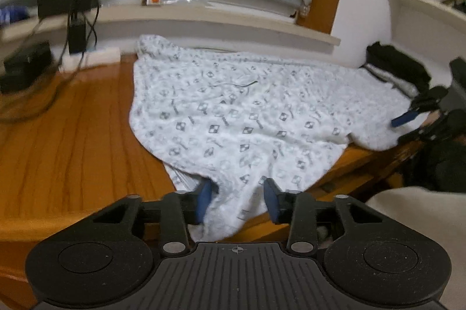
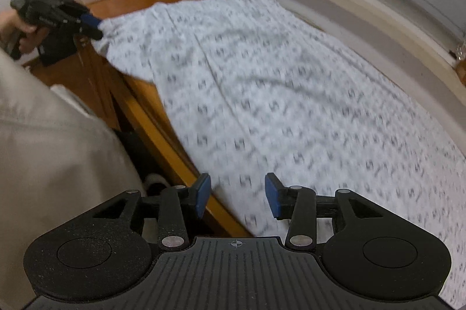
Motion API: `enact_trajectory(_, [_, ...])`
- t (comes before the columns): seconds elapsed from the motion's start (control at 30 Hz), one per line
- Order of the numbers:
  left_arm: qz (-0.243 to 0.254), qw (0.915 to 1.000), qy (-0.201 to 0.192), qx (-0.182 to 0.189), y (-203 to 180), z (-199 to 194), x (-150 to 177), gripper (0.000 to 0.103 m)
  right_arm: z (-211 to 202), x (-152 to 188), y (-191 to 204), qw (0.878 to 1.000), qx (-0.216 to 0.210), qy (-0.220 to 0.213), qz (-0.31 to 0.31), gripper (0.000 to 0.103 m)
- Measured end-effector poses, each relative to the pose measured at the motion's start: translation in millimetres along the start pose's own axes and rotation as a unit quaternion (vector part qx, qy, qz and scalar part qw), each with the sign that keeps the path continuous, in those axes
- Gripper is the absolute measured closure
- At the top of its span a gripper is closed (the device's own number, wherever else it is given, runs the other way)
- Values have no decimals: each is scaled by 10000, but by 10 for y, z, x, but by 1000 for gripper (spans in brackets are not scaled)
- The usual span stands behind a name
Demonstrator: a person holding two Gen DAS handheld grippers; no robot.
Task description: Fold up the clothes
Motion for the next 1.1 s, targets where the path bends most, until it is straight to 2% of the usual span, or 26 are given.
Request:
enact_trajectory(0.03, [49, 9999, 13, -104, 8, -3, 5, 98, 2, 1, -15, 10000, 10, -8, 2, 58])
enact_trajectory(0.07, [102, 9997, 29, -203, 16, -7, 9, 99, 1, -13, -31, 10000, 18, -25, 12, 56])
enact_trajectory(0.13, [398, 9989, 200, -144, 1, -63, 5, 99, 1, -39, -63, 10000, 43, -56, 22, 56])
enact_trajectory(0.23, [504, 9969, -37, -595, 225, -373, -154, 99, 18, -57, -106, 9999, 113, -55, -7, 56])
enact_trajectory(0.27, [394, 9957, -191, -818, 353, -512, -233, 99, 21, -53, -123, 9999, 122, -52, -9, 56])
enact_trajectory(0.37, [264, 9971, -178, -687, 555, -701, -308, 97, 35, -46, -176, 9999, 150, -59, 2, 56])
enact_trajectory(0.43, [301, 9958, -103, -862, 609, -691, -324, 95, 56, -47, -218, 9998, 186, -61, 31, 56])
enact_trajectory(0.5, [384, 9950, -14, -926, 601, -643, -337, 81, 75, -53, -249, 9998, 208, -58, 10, 56])
enact_trajectory(0.53, [387, 9953, -21, -885, 585, -626, -349, 78, 79, -60, -264, 9997, 226, -65, -3, 56])
enact_trajectory(0.57, [377, 9959, -41, -823, 566, -608, -366, 71, 81, -66, -278, 9997, 246, -79, -7, 55])
enact_trajectory(0.6, [382, 9962, -67, -780, 544, -589, -387, 58, 81, -74, -291, 9996, 266, -99, -1, 55])
enact_trajectory(0.67, [423, 9968, -105, -677, 487, -513, -428, 47, 94, -80, -325, 9992, 363, -137, -11, 52])
enact_trajectory(0.83, [431, 9982, -50, -418, 380, -211, -474, 40, 170, -45, -586, 9965, 739, -288, 278, 48])
enact_trajectory(0.9, [409, 9984, -151, -358, 345, -62, -589, 33, 208, -43, -723, 9951, 837, -327, 417, 45])
enact_trajectory(0.97, [298, 9991, -269, -142, 309, 109, -747, 31, 255, -67, -845, 9934, 951, -394, 501, 36])
enact_trajectory(1.1, [221, 9991, -317, 172, 231, 562, -1095, 23, 360, -172, -1035, 9906, 1053, -566, 658, 26])
Point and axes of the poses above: each gripper's, at about its wrist camera, not at the fingertips, and z roughly the way its jaws point, y to its left, x to its underside, the point moved 8 cm from there along z, roughly the way its jaws point, and after that the axes turned 3 degrees about x, right-handed, at the moved point
